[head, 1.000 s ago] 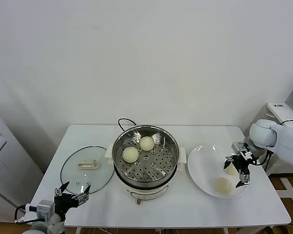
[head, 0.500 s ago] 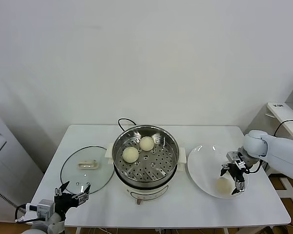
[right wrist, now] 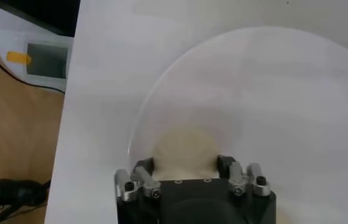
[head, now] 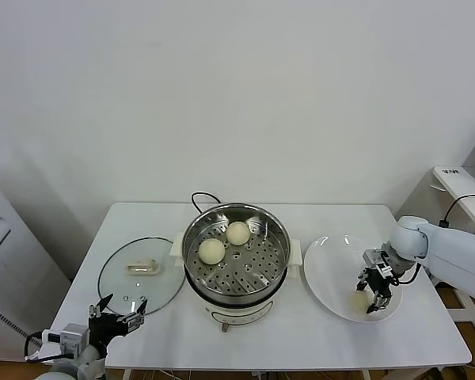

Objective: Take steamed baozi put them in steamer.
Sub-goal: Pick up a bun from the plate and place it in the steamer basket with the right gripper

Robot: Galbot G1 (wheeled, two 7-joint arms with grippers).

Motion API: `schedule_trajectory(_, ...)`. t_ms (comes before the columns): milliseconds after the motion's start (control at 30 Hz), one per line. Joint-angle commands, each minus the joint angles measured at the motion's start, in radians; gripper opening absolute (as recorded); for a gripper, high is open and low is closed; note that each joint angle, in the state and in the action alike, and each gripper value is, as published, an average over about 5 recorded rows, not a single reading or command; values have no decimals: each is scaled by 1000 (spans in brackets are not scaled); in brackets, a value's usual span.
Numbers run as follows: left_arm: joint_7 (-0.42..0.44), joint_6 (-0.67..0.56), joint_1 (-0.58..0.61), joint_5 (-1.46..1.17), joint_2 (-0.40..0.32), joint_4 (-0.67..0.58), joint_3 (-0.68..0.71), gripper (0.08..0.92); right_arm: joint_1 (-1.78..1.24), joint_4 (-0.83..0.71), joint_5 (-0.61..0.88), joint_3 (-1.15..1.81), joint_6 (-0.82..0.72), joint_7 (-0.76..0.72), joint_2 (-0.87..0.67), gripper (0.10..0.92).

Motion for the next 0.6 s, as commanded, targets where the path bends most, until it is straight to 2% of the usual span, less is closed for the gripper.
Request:
schedule_trajectory(33,-1,2,1,0,-2,0,1,823,18,6,2,-5,-3,-7,-4,477)
schedule_trajectory(367,-3,6,6,0,9,-4,-4,823,307,64,154,-51,8,-85,-11,458)
schedule_trajectory(600,-3,6,8,-1,18,-5,-5,823,454,33,229,-50,122,-143,98,458)
